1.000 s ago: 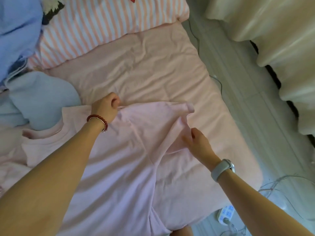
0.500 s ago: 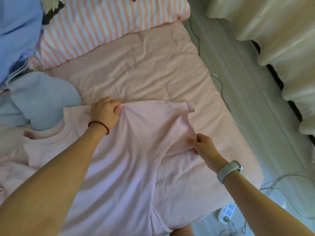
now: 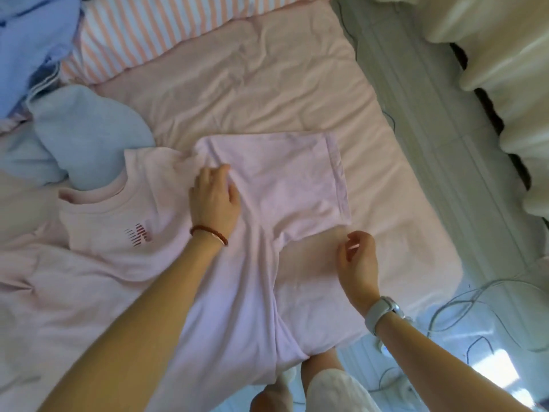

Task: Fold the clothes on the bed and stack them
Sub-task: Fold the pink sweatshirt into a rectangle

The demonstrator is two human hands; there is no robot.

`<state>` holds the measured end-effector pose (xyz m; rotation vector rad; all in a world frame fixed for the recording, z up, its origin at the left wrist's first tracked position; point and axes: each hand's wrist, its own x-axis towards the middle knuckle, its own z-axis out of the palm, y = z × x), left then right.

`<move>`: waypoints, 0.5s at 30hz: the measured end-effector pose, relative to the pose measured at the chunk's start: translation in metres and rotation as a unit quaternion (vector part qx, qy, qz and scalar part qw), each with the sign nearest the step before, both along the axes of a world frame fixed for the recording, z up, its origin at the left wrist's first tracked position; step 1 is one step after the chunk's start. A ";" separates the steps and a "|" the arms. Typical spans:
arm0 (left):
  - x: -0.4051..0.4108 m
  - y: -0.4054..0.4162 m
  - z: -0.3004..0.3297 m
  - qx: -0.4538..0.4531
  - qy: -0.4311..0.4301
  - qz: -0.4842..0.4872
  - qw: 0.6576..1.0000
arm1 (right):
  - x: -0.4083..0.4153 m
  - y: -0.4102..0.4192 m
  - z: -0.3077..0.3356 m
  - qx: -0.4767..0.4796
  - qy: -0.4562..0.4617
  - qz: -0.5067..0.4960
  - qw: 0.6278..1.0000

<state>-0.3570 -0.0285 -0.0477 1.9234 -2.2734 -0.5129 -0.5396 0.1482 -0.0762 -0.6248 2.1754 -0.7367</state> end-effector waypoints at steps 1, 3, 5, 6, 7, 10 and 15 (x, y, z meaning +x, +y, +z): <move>0.002 0.027 0.002 0.004 0.033 -0.022 0.999 | 0.009 0.013 0.001 0.006 0.003 0.006 1.000; 0.008 0.080 0.001 0.012 0.073 -0.061 0.995 | 0.028 0.040 0.002 0.021 -0.011 0.041 0.999; 0.013 0.122 -0.006 0.072 0.062 -0.072 0.993 | 0.049 0.066 -0.001 0.054 -0.030 0.117 0.991; 0.014 0.138 -0.011 0.110 0.043 -0.063 0.991 | 0.060 0.077 -0.002 0.078 -0.035 0.158 0.984; 0.016 0.149 -0.017 0.140 0.015 -0.050 0.989 | 0.071 0.086 -0.003 0.103 -0.035 0.196 0.974; 0.016 0.158 -0.033 0.142 -0.033 -0.026 0.989 | 0.100 0.103 -0.010 0.157 -0.011 0.246 0.956; 0.019 0.149 -0.037 0.101 0.153 0.096 0.978 | 0.117 0.117 -0.021 0.129 0.006 0.239 0.962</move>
